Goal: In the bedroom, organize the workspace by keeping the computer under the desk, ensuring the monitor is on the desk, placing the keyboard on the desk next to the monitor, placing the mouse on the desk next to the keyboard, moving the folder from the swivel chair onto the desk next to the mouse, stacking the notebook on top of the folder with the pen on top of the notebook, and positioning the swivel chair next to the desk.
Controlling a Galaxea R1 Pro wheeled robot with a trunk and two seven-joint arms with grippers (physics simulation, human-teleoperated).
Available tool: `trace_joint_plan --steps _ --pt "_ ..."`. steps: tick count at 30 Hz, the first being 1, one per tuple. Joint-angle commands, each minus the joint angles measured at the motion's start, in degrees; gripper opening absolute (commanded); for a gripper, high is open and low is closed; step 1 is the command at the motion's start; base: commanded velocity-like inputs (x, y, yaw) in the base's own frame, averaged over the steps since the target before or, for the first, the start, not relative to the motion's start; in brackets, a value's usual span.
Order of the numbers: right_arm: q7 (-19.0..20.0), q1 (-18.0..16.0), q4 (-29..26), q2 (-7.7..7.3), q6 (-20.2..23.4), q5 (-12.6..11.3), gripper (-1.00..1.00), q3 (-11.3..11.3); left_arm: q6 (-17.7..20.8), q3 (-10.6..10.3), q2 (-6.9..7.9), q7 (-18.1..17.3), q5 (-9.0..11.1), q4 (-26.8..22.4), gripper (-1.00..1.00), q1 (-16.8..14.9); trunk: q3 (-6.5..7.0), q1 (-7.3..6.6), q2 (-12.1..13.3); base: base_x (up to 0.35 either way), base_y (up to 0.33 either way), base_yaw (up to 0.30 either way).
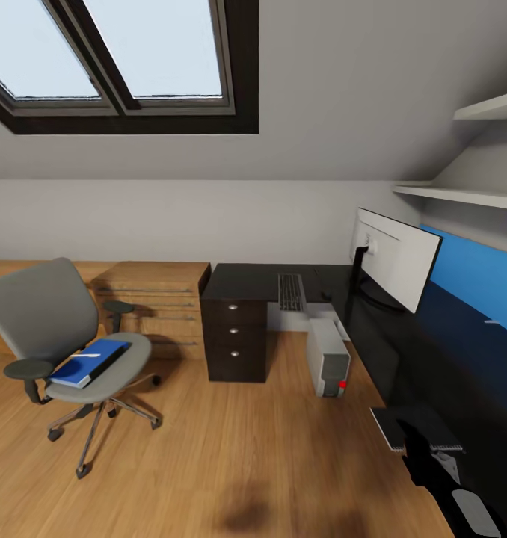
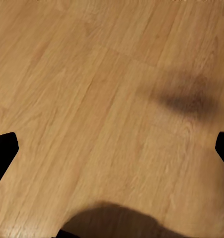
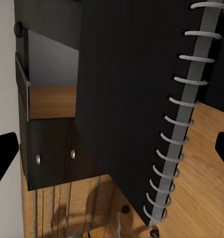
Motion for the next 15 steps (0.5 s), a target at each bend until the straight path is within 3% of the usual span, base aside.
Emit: trace_joint_plan --steps 1,6,15 --pt "-0.06 -0.04 1.68 0.04 0.65 -0.48 1.0 -0.23 -0.15 0.12 -0.03 -0.04 0.22 0.02 1.0 -0.04 -0.07 0.02 -0.03 0.135 0.0 0.0" --pt "-0.06 -0.04 1.67 0.04 0.65 -0.49 1.0 -0.23 -0.14 0.12 0.1 -0.03 0.24 0.02 1.0 -0.06 -0.07 0.02 -0.03 0.129 0.0 0.0" --pt "-0.06 -0.04 1.67 0.04 0.65 -0.5 1.0 -0.23 -0.01 0.12 0.23 0.1 0.28 0.02 1.0 -0.04 -0.07 0.02 -0.03 0.029 0.0 0.0"
